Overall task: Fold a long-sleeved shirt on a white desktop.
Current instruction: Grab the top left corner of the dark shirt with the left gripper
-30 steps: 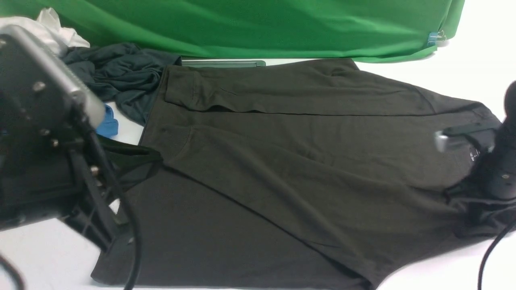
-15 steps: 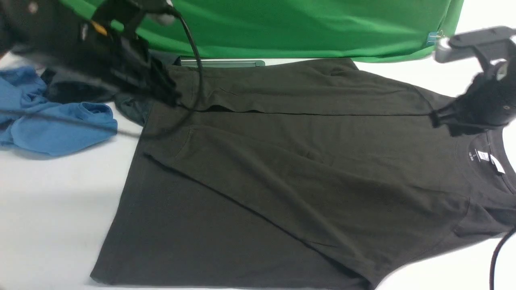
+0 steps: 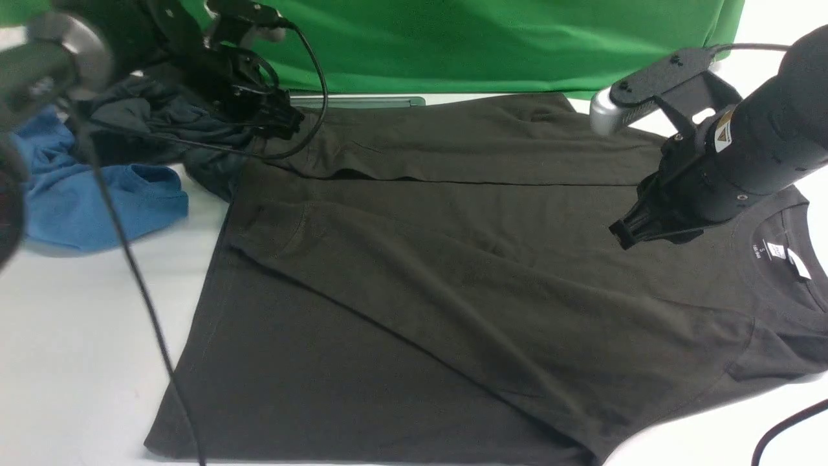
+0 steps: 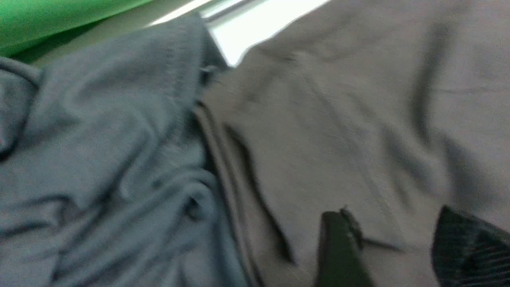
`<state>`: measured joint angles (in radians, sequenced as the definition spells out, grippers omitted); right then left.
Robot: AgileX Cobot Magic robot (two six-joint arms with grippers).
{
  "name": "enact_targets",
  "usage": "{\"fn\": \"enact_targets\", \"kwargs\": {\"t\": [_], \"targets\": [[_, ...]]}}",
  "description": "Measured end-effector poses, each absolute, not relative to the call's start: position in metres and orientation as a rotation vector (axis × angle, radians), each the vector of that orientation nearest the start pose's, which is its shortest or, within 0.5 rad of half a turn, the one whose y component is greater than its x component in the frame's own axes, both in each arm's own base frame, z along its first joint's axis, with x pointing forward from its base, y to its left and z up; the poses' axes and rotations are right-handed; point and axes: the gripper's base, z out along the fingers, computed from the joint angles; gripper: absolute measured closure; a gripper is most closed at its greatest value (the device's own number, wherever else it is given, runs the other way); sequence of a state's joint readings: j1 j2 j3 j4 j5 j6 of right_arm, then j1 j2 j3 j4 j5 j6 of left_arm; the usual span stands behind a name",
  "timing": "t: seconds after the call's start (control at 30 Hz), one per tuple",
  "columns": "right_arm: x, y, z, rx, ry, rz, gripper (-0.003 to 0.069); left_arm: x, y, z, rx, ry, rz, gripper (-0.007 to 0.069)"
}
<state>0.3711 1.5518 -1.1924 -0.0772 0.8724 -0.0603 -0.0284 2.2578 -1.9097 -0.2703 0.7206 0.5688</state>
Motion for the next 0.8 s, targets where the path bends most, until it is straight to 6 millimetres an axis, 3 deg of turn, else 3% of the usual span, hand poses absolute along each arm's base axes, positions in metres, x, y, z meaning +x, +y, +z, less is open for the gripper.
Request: {"fn": "enact_targets", "kwargs": {"t": [0.13,0.3,0.37,0.47,0.67,0.8], "targets": [[0.297,0.110,0.277,-0.647,2.647,-0.009,0.0508,0.522,-0.027,0.174,0.539,2.492,-0.036,0.0197],[0.297,0.110,0.277,-0.648,2.647,-0.010,0.0503,0.525,-0.025,0.153,0.545,2.525,-0.022,0.0213],[0.297,0.110,0.277,-0.649,2.647,-0.010,0.0503,0.526,-0.025,0.154,0.544,2.519,-0.020,0.0231],[0.297,0.110,0.277,-0.654,2.645,-0.011,0.0502,0.527,-0.026,0.153,0.537,2.516,-0.028,0.0286],[0.299,0.111,0.277,-0.652,2.626,-0.007,0.0495,0.524,-0.028,0.155,0.553,2.528,-0.072,0.0543],[0.299,0.111,0.277,-0.652,2.623,-0.006,0.0491,0.521,-0.031,0.168,0.570,2.519,-0.104,0.0574]]}}
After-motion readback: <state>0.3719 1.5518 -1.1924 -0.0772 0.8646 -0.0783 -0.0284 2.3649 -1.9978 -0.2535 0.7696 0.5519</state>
